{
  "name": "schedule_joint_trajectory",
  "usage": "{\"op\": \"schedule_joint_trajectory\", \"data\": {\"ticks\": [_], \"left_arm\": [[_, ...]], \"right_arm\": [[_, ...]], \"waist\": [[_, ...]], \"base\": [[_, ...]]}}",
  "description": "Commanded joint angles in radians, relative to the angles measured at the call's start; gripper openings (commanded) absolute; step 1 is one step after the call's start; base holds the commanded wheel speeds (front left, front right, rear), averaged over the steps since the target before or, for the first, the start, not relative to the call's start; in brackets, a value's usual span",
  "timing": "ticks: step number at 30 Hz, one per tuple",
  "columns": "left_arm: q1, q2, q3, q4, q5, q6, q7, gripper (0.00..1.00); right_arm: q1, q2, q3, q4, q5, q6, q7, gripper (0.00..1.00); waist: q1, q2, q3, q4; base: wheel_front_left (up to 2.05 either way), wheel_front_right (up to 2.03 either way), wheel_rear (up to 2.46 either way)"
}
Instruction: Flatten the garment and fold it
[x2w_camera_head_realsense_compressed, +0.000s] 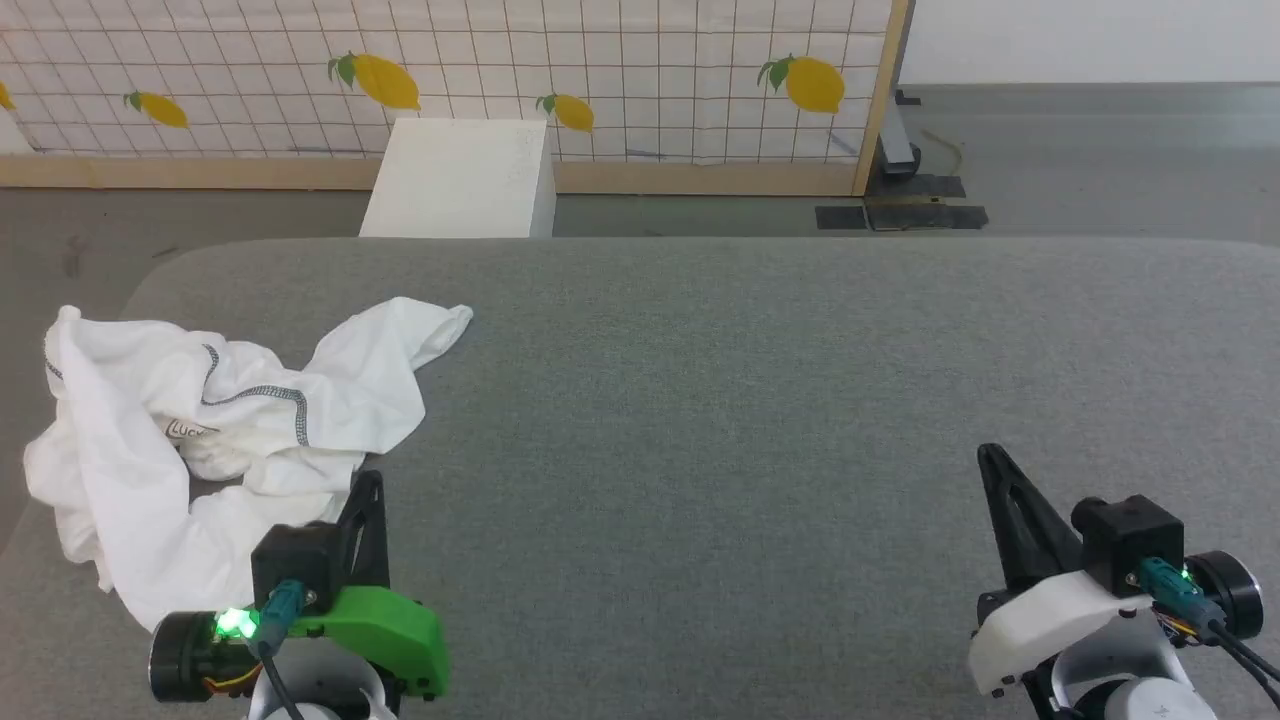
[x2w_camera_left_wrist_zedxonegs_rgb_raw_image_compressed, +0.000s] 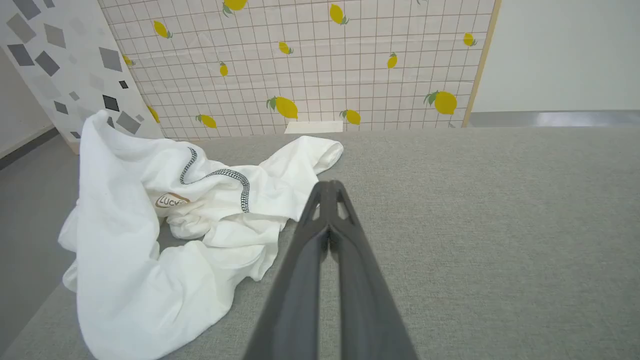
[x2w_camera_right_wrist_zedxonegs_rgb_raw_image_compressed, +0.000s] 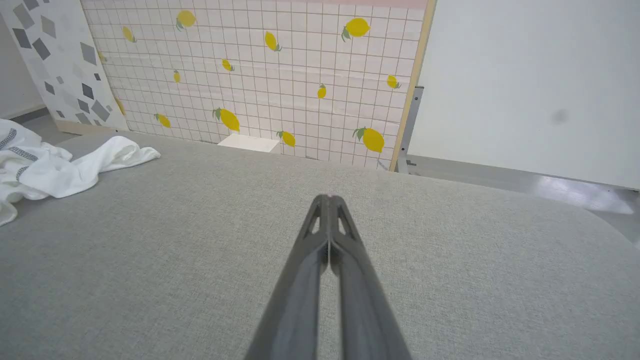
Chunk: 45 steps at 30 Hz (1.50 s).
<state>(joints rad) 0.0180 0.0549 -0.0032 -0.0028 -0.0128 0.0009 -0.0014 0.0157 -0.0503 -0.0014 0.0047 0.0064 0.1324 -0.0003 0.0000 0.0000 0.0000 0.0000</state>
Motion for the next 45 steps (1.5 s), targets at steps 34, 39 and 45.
{"op": "schedule_joint_trajectory", "data": {"ticks": [34, 39, 45], "left_arm": [[0.016, -0.001, -0.007, -0.014, -0.014, -0.006, -0.049, 1.0], [0.02, -0.001, -0.008, -0.015, -0.017, -0.005, -0.059, 1.0], [0.024, -0.001, -0.009, -0.016, -0.021, -0.004, -0.072, 1.0]], "right_arm": [[-0.001, 0.0, -0.06, 0.014, 0.047, 0.0, -0.05, 1.0], [0.0, 0.0, -0.068, 0.016, 0.05, 0.0, -0.06, 1.0], [0.001, 0.0, -0.074, 0.019, 0.057, 0.0, -0.072, 1.0]], "waist": [[0.0, 0.0, 0.0, -0.001], [0.0, 0.0, 0.0, 0.002], [0.0, 0.0, -0.002, 0.011]], "base": [[0.0, 0.0, 0.0], [0.0, 0.0, 0.0], [0.0, 0.0, 0.0]]}}
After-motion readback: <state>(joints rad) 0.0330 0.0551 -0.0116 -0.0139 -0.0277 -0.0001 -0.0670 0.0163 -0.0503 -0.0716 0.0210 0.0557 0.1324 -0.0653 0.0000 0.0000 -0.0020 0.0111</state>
